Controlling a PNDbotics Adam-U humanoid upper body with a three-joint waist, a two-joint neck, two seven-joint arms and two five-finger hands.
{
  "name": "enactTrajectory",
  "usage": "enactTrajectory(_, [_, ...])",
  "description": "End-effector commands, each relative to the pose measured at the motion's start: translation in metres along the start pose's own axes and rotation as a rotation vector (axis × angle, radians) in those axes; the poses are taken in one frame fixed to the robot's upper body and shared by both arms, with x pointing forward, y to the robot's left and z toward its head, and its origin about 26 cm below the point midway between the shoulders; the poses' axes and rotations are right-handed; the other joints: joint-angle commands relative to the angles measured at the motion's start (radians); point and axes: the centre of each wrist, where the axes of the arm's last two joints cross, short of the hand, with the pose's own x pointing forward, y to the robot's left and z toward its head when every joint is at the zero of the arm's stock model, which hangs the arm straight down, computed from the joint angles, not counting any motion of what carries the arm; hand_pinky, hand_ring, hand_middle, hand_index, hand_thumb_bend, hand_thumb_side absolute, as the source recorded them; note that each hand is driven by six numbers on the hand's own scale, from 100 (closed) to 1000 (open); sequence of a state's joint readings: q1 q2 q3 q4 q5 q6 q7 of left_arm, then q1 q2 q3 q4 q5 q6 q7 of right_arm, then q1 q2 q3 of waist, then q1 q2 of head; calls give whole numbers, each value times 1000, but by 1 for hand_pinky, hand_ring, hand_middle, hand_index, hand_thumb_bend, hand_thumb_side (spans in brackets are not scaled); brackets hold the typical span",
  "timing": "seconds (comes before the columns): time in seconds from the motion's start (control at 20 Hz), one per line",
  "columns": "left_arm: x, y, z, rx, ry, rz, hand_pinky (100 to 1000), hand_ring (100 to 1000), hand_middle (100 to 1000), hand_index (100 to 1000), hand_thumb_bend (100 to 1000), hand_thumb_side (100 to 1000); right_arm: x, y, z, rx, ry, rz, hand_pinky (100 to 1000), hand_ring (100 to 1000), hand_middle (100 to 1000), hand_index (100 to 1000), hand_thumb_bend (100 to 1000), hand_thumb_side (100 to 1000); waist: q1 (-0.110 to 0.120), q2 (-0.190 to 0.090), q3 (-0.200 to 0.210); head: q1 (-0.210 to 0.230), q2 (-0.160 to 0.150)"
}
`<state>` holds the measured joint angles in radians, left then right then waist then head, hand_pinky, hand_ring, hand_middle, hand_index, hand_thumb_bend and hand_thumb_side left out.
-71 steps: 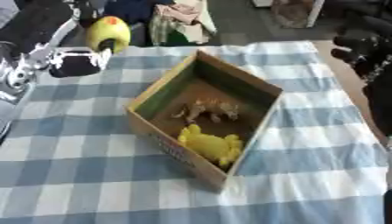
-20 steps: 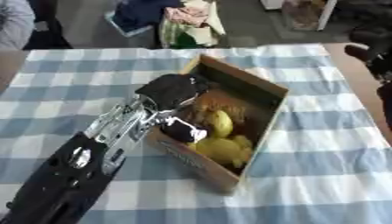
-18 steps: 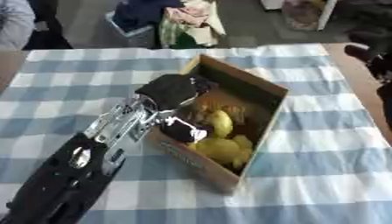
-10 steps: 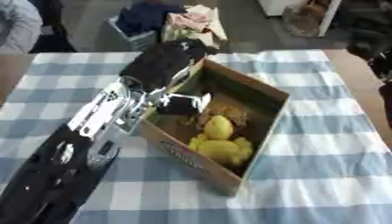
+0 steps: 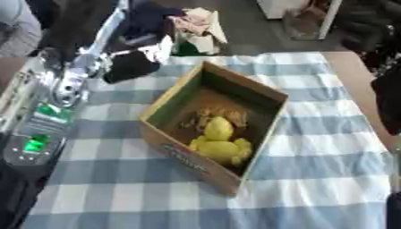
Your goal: Pick up objects on the table and place them in the box.
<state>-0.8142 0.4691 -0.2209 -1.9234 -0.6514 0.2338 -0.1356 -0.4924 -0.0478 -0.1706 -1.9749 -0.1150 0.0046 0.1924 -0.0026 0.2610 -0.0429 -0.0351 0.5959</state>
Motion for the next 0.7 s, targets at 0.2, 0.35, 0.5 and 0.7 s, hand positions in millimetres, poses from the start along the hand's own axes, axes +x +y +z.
enactTrajectory(0.2, [-16,26,22,125,9,351,423,596,548,756,100,666,8,0,-3,-23,-48,10,811,798,461,827,100,688,-3,-30,25,-38,25])
enactTrajectory(0.35, [-30,24,35,220,17,549,425,597,550,748,100,748,9,-1,-3,-32,-60,9,807,798,465,830,100,676,-5,-34,41,-45,41])
enactTrajectory(0.5, [-47,21,53,388,15,697,443,611,561,754,100,793,10,-3,-4,-28,-76,16,807,799,467,830,100,661,-2,-35,54,-42,52])
enactTrajectory(0.7, [-66,8,83,566,20,753,492,639,580,767,100,833,11,-8,-3,-39,-99,37,810,806,472,830,100,655,4,-32,76,-47,60])
